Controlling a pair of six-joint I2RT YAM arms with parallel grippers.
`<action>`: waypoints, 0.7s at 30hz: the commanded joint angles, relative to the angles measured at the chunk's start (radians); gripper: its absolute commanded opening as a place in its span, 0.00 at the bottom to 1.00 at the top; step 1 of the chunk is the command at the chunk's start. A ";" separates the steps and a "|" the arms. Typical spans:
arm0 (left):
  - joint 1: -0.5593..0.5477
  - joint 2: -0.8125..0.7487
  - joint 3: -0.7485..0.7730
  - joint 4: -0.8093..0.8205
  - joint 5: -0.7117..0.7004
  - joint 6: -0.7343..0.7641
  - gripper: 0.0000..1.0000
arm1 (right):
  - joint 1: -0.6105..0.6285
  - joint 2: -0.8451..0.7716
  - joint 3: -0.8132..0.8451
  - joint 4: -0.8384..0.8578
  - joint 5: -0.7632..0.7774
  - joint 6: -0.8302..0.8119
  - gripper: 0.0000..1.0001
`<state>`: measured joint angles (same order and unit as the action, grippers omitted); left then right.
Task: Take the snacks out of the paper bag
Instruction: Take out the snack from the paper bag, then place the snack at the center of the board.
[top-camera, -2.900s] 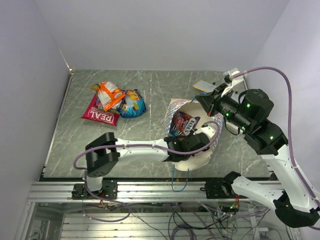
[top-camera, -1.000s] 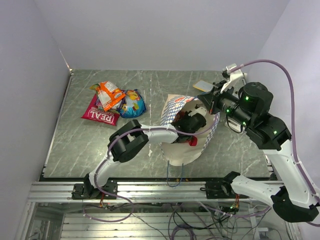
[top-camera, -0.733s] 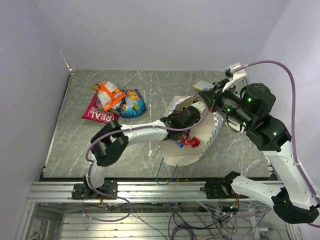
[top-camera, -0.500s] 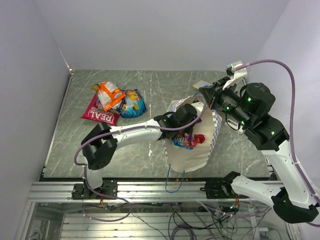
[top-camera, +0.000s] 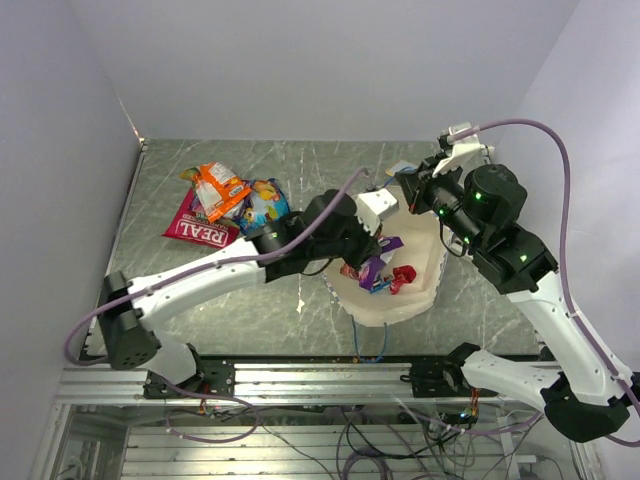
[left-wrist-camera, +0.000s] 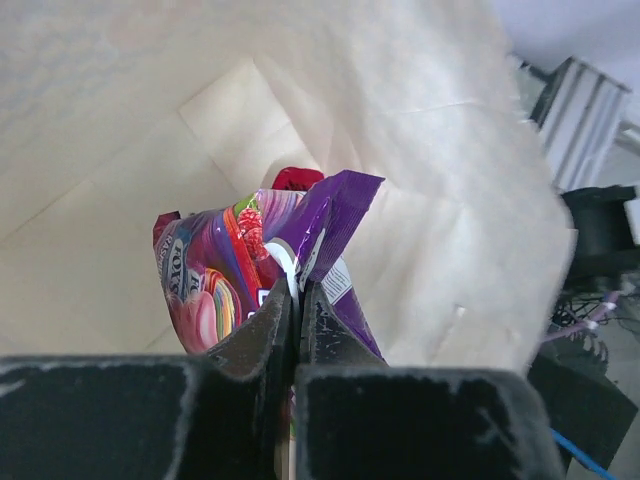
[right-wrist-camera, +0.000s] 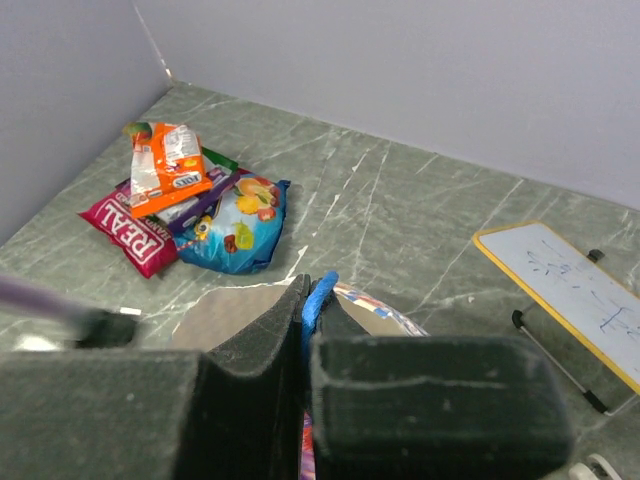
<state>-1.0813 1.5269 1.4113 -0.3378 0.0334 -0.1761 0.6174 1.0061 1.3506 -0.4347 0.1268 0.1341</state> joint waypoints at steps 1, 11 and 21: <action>0.006 -0.107 0.054 -0.056 0.054 -0.006 0.07 | 0.003 0.001 -0.016 0.079 0.030 -0.009 0.00; 0.015 -0.229 0.302 -0.114 -0.089 -0.013 0.07 | 0.003 -0.008 -0.050 0.066 0.038 -0.016 0.00; 0.032 -0.326 0.248 0.090 -0.889 0.177 0.07 | 0.003 -0.001 -0.030 0.043 0.052 -0.038 0.00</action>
<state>-1.0702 1.2232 1.7252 -0.4038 -0.3988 -0.1169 0.6174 1.0122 1.3014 -0.3916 0.1543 0.1162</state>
